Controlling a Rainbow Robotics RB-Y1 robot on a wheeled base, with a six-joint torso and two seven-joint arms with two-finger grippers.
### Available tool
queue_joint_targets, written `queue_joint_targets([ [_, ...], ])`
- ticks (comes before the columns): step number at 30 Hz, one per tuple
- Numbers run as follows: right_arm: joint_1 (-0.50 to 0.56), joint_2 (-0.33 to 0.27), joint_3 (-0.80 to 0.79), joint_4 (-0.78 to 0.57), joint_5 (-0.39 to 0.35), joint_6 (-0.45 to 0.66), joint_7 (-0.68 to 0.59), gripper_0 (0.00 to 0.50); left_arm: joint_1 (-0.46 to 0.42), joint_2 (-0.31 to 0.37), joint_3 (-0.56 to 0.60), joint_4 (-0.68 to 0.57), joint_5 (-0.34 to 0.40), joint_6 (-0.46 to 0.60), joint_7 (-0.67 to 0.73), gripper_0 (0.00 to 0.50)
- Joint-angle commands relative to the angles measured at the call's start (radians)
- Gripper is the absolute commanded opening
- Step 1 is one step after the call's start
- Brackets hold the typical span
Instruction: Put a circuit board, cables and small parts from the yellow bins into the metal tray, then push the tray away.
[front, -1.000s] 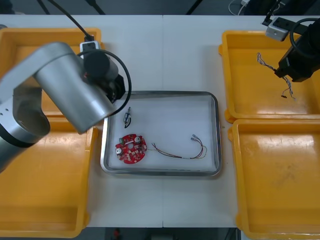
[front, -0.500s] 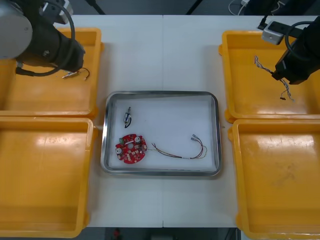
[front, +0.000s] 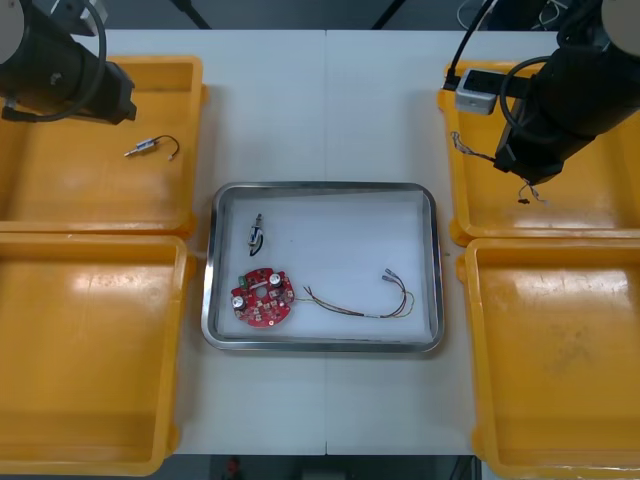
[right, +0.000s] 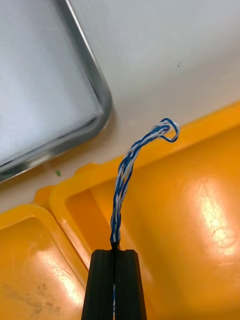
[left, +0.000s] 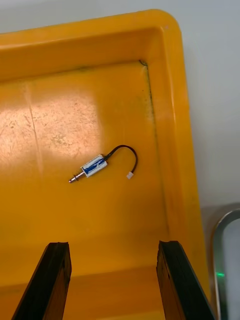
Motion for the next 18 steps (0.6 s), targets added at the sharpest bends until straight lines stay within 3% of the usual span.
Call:
queue_joint_targets([
  [1,-0.047,0.046,0.059,-0.075,-0.014,0.003,-0.024,0.0,-0.048,0.047,0.026,0.066,-0.004,-0.042,-0.017,0.5],
  [12,-0.089,0.135,0.234,-0.099,-0.037,-0.013,-0.067,0.0,-0.048,0.047,0.005,0.205,-0.063,-0.088,0.267,0.5],
  [18,-0.125,0.185,0.358,-0.076,0.008,-0.092,-0.064,0.0,-0.048,0.047,-0.119,0.206,-0.171,-0.121,0.651,0.5],
])
